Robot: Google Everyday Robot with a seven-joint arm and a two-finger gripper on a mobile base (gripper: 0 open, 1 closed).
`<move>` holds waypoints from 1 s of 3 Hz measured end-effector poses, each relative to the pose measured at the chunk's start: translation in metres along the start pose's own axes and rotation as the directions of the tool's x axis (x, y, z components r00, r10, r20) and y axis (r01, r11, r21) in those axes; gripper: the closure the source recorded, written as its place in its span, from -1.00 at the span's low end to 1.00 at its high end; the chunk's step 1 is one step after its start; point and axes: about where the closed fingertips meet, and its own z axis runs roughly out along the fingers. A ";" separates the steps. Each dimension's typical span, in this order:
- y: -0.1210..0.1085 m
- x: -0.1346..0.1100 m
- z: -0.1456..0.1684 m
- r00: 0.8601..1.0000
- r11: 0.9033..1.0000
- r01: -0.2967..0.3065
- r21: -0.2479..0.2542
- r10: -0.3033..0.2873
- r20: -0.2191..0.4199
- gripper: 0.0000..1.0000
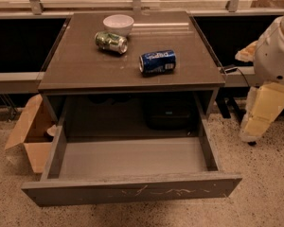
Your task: Close top drawer
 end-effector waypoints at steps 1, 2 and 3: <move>0.027 -0.005 0.036 0.999 0.997 0.024 -0.076 -0.021 0.033 -1.00; 0.073 -0.016 0.084 0.997 0.979 0.054 -0.197 -0.041 0.071 -0.55; 0.103 -0.018 0.117 0.995 0.959 0.053 -0.278 -0.029 0.092 -0.08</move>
Offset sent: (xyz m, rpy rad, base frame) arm -0.0640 0.0710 -0.1385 0.1226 0.2689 0.1644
